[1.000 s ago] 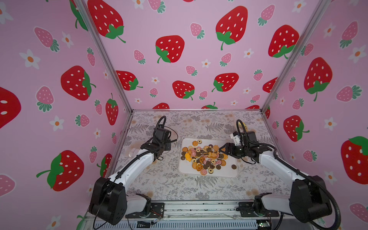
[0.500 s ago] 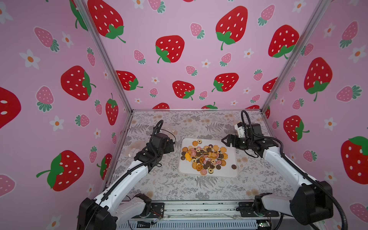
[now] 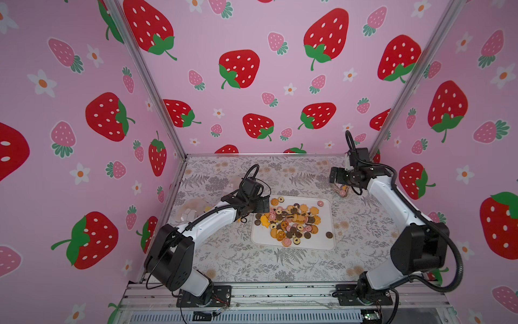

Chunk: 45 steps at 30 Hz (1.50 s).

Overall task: Pour cookies out of the ziploc bag
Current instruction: Place the ziploc bag at the center of the board, then move the ziploc bag to the center of the board.

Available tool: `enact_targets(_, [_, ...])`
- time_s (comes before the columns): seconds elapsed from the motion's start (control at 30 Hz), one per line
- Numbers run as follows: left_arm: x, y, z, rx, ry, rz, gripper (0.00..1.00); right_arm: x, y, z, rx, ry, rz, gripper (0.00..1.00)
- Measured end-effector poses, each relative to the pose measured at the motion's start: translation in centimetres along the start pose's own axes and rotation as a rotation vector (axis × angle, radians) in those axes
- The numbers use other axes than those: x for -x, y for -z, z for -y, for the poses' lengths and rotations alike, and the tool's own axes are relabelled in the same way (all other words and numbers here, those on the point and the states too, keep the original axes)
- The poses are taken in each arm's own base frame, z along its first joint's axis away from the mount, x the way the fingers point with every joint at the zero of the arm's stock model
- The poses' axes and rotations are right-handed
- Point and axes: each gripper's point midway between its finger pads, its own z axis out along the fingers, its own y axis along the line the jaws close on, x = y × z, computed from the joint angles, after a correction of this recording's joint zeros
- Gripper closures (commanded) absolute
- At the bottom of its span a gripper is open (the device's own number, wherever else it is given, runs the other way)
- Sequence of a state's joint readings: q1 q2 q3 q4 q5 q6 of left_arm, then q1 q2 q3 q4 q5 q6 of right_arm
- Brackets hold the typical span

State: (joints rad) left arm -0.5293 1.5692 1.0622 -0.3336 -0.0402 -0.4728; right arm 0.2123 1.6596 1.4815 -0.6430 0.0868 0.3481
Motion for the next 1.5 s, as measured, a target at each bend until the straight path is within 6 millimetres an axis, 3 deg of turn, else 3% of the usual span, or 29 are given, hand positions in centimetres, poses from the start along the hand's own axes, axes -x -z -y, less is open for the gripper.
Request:
enact_targets(0.13, [0.7,-2.1,-1.1,0.006,0.047,-0.031,0.01,1.1,-3.4,0.5,-0.043,0.031,-0.059,0.06])
enact_targets(0.3, [1.3,-3.6,-5.0,0.051,0.153,-0.038,0.01,1.5,-6.3,-0.4,-0.012,0.059,-0.103,0.13])
enact_targets(0.47, [1.3,-3.6,-8.4,0.115,0.222,-0.032,0.01,1.2,-6.9,-1.4,0.034,0.077,-0.135,0.16])
enact_targets(0.73, [0.9,-3.6,-10.6,0.16,0.266,-0.038,0.01,0.6,-6.0,-4.2,0.087,0.121,-0.131,0.16])
enact_targets(0.93, [0.7,-3.5,-8.9,0.125,0.254,-0.042,0.01,0.4,-5.5,-5.8,0.112,0.15,-0.129,0.25])
enact_targets(1.07, [1.4,-2.8,-5.9,0.064,0.215,-0.03,0.01,1.0,-5.6,-5.5,0.089,0.153,-0.125,0.37])
enact_targets(1.17, [2.4,-1.8,-4.2,0.017,0.202,-0.003,0.01,1.1,-5.6,-5.0,0.06,0.158,-0.126,0.53])
enact_targets(1.33, [3.7,-0.3,-3.4,-0.013,0.204,0.039,0.01,0.4,-5.8,-4.4,0.036,0.172,-0.148,0.69])
enact_targets(1.5, [4.2,0.2,-3.2,-0.02,0.204,0.053,0.01,-1.9,-6.6,-3.6,0.016,0.18,-0.202,0.85])
